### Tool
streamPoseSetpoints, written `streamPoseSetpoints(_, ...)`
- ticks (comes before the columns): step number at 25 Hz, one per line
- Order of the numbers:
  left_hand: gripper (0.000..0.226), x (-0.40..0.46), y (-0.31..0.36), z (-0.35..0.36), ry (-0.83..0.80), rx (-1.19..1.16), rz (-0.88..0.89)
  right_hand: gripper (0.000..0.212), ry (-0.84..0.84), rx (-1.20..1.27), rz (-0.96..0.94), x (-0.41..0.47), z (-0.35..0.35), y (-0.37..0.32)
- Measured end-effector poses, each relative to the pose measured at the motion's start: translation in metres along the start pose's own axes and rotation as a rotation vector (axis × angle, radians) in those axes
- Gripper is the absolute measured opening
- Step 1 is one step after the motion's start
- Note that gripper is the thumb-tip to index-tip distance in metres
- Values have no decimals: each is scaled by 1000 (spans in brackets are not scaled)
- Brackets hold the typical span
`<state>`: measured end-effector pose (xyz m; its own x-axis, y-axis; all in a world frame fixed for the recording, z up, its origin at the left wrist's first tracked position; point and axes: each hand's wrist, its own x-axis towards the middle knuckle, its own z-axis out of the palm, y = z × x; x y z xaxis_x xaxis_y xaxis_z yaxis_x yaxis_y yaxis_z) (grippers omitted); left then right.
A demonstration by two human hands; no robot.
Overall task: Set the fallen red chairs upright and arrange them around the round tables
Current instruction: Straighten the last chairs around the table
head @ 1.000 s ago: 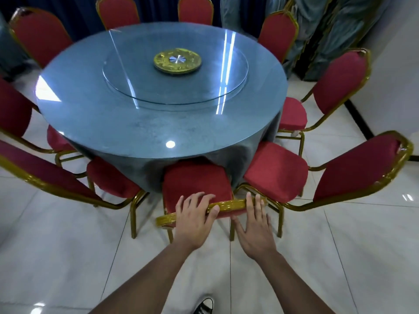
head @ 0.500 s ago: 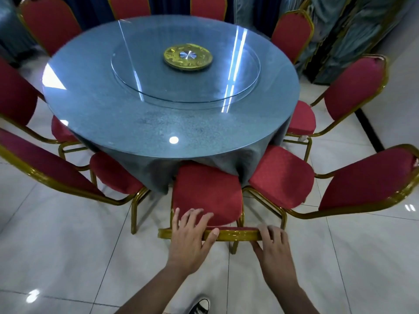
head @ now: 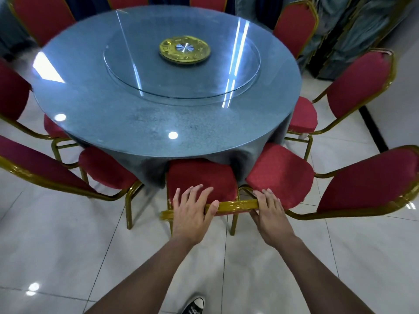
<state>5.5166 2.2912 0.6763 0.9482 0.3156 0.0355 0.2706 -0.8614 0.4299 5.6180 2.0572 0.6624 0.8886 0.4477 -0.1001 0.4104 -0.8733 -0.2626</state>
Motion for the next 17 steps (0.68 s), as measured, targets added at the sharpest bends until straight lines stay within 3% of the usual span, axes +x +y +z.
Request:
streamPoseSetpoints(6, 60, -4, 4, -6, -133, -1, -12, 56, -58, 46, 89, -7, -11, -11)
streamPoseSetpoints(9, 49, -9, 21, -14, -107, -18, -31, 60, -50, 143, 148, -18, -22, -14)
streamPoseSetpoints(12, 28, -10, 53, -15, -9, -63, 60, 58, -9, 219, 190, -37, -34, -3)
streamPoseSetpoints(17, 22, 4, 135, -2, -32, -92, 256, 59, 83, 251, 299, -58, -65, 47)
